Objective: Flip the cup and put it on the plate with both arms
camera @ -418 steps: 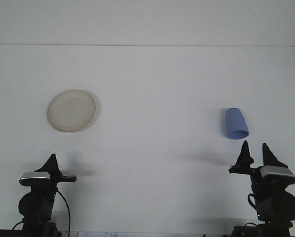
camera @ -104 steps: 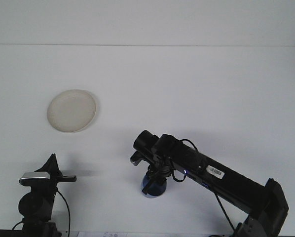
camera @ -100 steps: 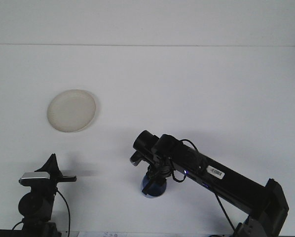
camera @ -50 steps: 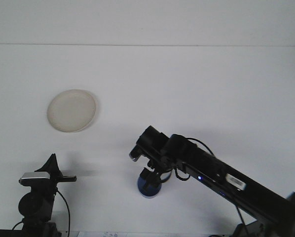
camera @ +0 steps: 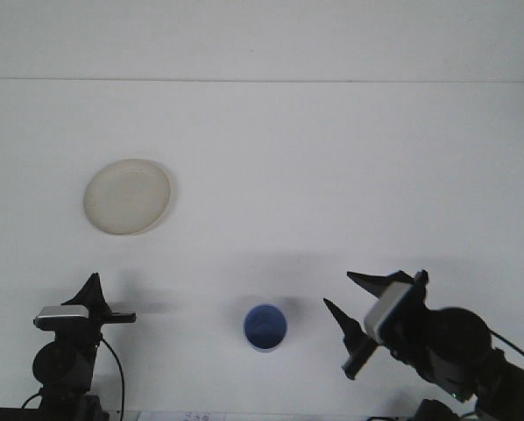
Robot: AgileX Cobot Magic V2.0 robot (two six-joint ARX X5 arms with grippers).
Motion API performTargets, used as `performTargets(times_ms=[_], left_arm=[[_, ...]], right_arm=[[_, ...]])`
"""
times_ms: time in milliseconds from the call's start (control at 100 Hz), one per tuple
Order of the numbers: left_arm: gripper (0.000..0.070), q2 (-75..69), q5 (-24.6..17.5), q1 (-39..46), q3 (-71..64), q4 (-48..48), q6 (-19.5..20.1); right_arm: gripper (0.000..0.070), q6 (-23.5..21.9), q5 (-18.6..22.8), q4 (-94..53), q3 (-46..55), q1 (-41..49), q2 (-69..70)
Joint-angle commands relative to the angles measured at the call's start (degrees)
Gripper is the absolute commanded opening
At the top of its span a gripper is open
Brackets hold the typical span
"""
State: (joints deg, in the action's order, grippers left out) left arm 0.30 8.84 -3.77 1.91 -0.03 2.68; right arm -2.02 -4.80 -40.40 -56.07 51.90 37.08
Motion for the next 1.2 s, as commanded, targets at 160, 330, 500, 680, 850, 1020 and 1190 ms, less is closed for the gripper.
performTargets(times_ms=[160,330,500,680,850,1020,1190], left_arm=[[0.0016,-0.1,-0.1,0.0,-1.1,0.8,-7.0],[0.0015,-0.1,-0.1,0.0,-1.1,2.1,-18.1],[0.0012,0.0,-4.4,0.0,1.6,2.6,-28.7],[0.0015,6.0,-17.1,-0.1,15.0,-6.6,-28.5],[0.0277,21.9,-29.5,-1.5,33.0,-21.2,-20.7],[0.0425,39.3,-35.5,-8.6,49.1,-35.1,-16.1],[0.0425,54.0,-34.2,-21.9,59.1,-42.6,-12.2]], right_arm=[[0.0387,-3.2,-0.1,6.2,18.0,0.6,-20.4],[0.0387,-3.1,-0.2,5.5,21.3,0.6,-27.1],[0.0387,-2.9,-0.2,5.4,21.3,0.6,-28.0],[0.0387,-2.9,-0.2,5.2,21.3,0.6,-28.0],[0.0387,-2.9,-0.2,5.2,21.3,0.6,-28.0],[0.0387,-2.9,-0.2,5.2,21.3,0.6,-28.0],[0.0387,-2.9,-0.2,5.2,21.3,0.6,-28.0]])
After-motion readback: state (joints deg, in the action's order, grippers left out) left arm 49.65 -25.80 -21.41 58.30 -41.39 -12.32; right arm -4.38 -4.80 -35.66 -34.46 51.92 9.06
